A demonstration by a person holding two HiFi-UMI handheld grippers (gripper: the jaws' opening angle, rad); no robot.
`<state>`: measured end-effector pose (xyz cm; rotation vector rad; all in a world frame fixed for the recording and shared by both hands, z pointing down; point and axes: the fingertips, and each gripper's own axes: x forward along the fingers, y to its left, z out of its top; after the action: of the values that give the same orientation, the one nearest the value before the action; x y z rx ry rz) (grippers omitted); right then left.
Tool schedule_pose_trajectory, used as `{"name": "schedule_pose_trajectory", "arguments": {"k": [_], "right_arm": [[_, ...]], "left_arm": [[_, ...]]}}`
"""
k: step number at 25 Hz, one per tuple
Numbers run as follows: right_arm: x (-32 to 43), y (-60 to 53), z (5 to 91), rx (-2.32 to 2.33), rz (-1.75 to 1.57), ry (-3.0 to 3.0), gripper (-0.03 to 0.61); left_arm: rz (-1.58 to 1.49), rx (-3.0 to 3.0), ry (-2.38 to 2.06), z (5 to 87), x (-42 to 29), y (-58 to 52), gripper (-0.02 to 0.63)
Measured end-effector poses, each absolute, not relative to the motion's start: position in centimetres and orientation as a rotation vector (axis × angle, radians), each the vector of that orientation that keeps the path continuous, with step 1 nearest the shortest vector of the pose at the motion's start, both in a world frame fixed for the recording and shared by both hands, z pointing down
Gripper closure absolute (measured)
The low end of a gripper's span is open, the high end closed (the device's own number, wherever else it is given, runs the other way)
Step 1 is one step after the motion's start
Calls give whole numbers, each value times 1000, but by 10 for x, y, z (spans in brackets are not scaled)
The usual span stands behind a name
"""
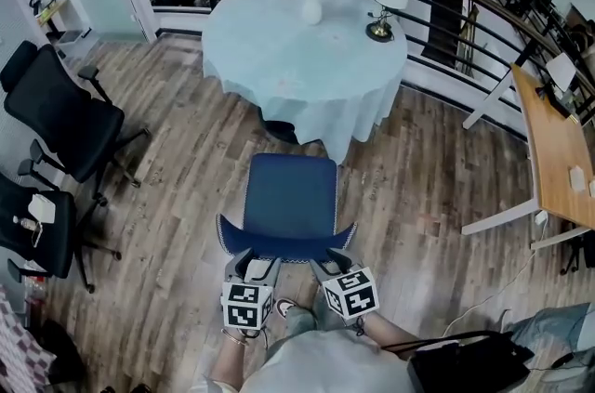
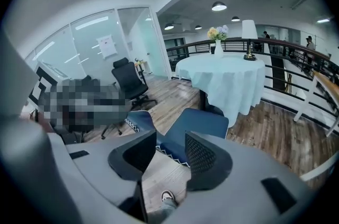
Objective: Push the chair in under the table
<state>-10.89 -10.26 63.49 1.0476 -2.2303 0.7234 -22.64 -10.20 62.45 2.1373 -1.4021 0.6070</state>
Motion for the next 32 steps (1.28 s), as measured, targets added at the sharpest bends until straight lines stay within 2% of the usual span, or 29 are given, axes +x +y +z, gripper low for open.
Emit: {"name": "schedule_pose_trajectory", "arguments": {"k": [4, 9, 32], "right_arm": [[-114, -96, 647, 974, 667, -2194, 387], [-118, -97, 657, 937, 603, -2149, 383], [-115, -110, 658, 807, 692, -2199, 383]], "left_arm": [[866, 2291, -1310, 640, -221, -95, 345], [1148, 2319, -1206, 669, -224, -97, 330], [1122, 2270, -1160, 671, -218, -113, 318]]}}
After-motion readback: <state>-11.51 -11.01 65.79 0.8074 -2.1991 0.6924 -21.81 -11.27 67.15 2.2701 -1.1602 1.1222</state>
